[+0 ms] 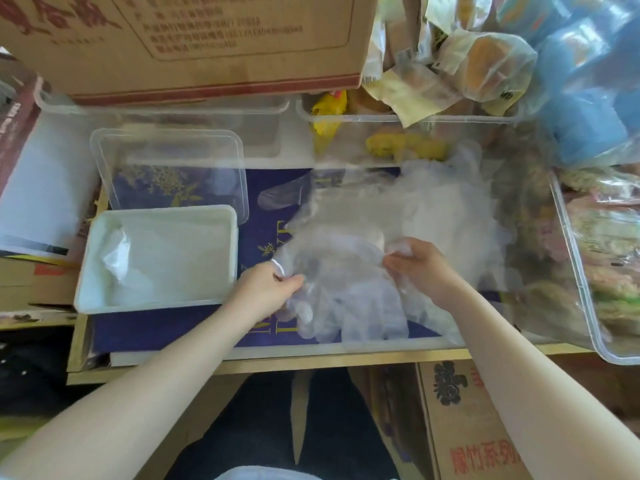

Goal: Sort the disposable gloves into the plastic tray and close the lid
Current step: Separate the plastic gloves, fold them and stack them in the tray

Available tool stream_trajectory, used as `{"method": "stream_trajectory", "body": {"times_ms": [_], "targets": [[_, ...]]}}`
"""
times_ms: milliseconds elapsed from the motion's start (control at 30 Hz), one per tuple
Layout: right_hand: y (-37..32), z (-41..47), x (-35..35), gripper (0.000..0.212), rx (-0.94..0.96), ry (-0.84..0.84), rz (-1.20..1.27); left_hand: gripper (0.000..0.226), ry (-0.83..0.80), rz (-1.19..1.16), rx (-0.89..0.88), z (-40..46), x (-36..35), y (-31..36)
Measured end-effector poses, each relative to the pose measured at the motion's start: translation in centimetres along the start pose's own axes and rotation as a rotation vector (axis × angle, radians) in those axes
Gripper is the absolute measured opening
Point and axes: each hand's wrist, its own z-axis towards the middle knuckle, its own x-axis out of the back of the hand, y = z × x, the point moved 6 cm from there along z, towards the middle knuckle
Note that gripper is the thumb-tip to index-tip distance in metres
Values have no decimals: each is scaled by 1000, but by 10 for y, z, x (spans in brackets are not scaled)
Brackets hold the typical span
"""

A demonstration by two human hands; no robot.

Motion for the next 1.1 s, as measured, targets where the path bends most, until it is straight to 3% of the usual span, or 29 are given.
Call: {"method": "stream_trajectory", "body": {"times_ms": [100, 167, 233, 333, 433, 500, 633, 700, 800, 867, 1100], "targets": [[-16, -7, 4, 9, 180, -136, 82, 53, 387, -4, -300, -6, 35, 33], [-29, -11, 8, 11, 267, -204, 71, 69, 370, -76, -392, -1, 45, 58], [-40, -12, 13, 13, 324, -257, 89, 71, 95, -235, -282, 17, 37, 74], [-50, -11, 18, 18, 343, -307, 94, 54, -409, -641, -159, 30, 16, 88], [-49, -9, 17, 20, 311, -370, 73, 34, -621, -855, -166, 33, 5, 88], [-45, -7, 17, 14, 273, -389, 27, 15, -544, -892, -206, 37, 6, 89], [-36, 3, 18, 16, 174, -369, 1, 16, -175, -660, -381, 39, 24, 93], [-37, 13, 18, 29, 154, -215, 88, 16, -93, -572, -435, 34, 28, 94], [-49, 20, 19, 22, 201, 149, 165, 15, -29, -580, -421, 30, 30, 91], [-54, 23, 15, 27, 197, 250, 203, 8, -4, -598, -374, 30, 33, 87], [-60, 27, 8, 24, 219, 180, 172, 23, -89, -747, -333, 33, 46, 75]]}}
